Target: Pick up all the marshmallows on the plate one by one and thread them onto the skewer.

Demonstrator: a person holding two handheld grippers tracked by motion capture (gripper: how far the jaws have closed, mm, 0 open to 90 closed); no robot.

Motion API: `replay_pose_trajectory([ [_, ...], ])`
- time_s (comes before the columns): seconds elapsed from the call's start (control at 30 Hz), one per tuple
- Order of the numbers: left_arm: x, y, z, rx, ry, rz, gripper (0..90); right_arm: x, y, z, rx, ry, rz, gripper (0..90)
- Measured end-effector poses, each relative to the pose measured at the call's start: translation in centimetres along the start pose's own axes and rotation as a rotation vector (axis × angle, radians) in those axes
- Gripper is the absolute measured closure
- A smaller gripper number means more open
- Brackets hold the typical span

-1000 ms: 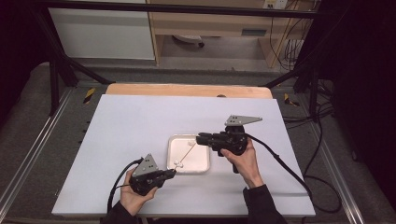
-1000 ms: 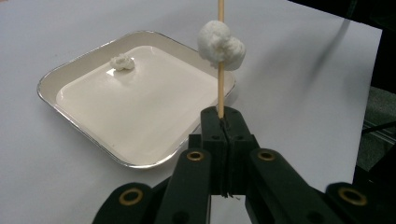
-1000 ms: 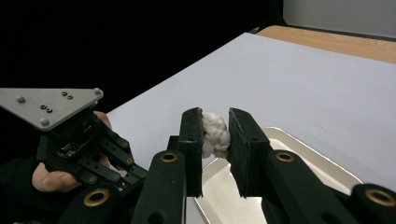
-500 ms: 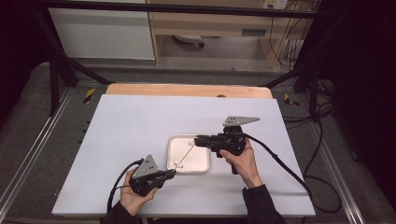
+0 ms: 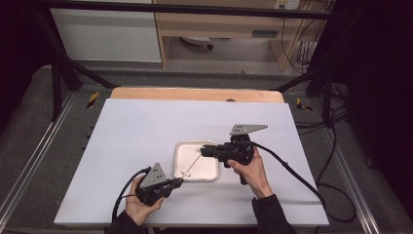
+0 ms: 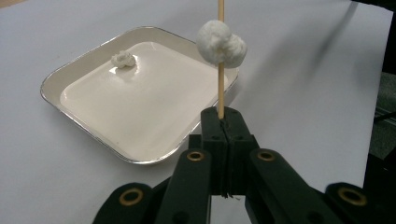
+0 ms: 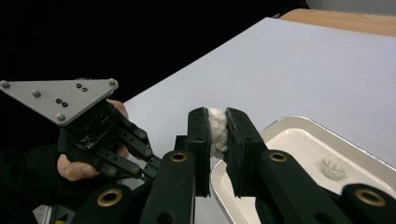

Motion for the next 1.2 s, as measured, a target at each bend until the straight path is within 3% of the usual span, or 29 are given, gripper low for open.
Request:
replay_pose_trajectory([
  [0.43,0.1,0.1,0.0,0.001,-0.009,0.000,88.9,0.3,-0.5,0.4,0.003,0.001,-0.028,80.9],
  [1.2,0.2,0.4,0.1,0.014,-0.015,-0.022,89.0,0.7,-0.8,1.3,-0.002,0.027,-0.036,81.2],
])
Point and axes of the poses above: each handheld gripper's, and its own axes: x roughly forward along the jaws, z roughly out of its underside, y roughly to its right, the point moved 4 cm from there along x, roughly forward along the jaws, and after that the axes turned 4 degrees about x, right-handed, at the moved point
